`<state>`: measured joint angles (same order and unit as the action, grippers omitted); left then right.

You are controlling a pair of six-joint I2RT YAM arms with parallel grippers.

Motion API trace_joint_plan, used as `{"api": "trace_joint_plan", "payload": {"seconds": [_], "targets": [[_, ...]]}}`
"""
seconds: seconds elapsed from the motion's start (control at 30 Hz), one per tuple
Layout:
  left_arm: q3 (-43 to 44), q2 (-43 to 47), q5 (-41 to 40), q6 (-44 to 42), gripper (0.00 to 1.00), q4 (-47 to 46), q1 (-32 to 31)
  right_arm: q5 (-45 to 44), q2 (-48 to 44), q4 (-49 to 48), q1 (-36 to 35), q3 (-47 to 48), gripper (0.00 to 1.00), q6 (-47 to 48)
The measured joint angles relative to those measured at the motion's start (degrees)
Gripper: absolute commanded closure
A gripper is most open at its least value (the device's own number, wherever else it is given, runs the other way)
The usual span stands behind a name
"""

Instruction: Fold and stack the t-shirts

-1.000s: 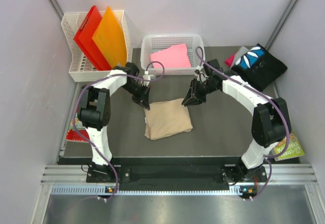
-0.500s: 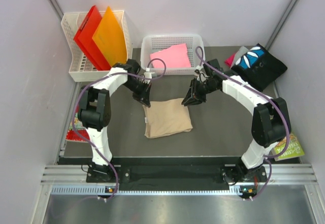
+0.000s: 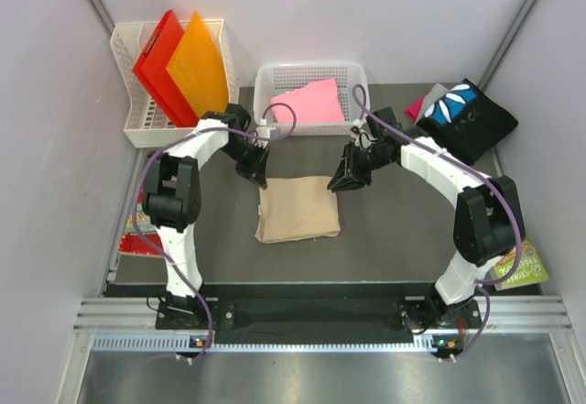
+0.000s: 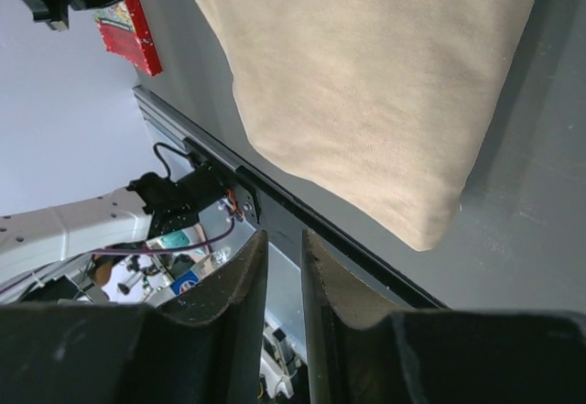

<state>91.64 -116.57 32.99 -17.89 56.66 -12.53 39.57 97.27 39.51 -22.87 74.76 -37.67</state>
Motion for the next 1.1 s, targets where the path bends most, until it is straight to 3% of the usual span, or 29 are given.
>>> {"api": "trace_joint_plan", "payload": {"seconds": [0.1, 0.13, 0.2, 0.23, 0.3, 0.43, 0.47, 0.5, 0.73, 0.9, 1.1], "targets": [[0.0, -1.9, -0.8, 0.0, 0.98, -0.5, 0.1, 0.2, 0.1, -0.3, -0.3, -0.6, 0.77, 0.0], [0.1, -2.6, -1.1, 0.0, 0.86, -0.8, 0.2, 0.3, 0.2, -0.5, -0.3, -0.9, 0.76, 0.1], [0.2, -3.8, -1.6, 0.1, 0.78, -1.6, 0.2, 0.4, 0.8, -0.7, -0.7, -1.3, 0.74, 0.1], [0.2, -4.3, -2.0, 0.2, 0.64, -1.9, 0.2, 0.4, 1.2, -0.7, -0.9, -1.4, 0.73, 0.2], [0.6, -5.1, -2.7, 0.4, 0.52, -2.7, 0.2, 0.4, 2.3, -0.9, -1.8, -2.1, 0.73, 0.3], [1.2, -6.0, -3.9, 1.6, 0.37, -3.7, 0.7, 0.5, 5.6, -0.9, -3.4, -2.7, 0.73, 0.8], [1.4, -5.9, -4.2, 1.8, 0.28, -3.8, 0.8, 0.5, 6.5, -1.0, -3.7, -2.7, 0.74, 1.1], [1.7, -5.9, -4.2, 1.9, 0.01, -4.1, 1.0, 0.6, 8.1, -0.9, -3.7, -2.5, 0.74, 1.4], [2.4, -2.2, -6.3, 1.1, 0.01, -3.6, 2.6, 1.6, 17.7, -1.6, -3.7, 1.5, 0.75, 2.8], [2.3, 5.5, -6.3, -1.2, 0.01, 0.0, 3.1, 3.2, 21.1, -2.8, -4.0, 1.4, 0.76, 3.2], [2.0, 14.6, -0.8, -5.7, 0.01, 7.6, -4.8, 4.4, 21.5, -3.7, -4.0, 0.9, 0.76, 3.3]]}}
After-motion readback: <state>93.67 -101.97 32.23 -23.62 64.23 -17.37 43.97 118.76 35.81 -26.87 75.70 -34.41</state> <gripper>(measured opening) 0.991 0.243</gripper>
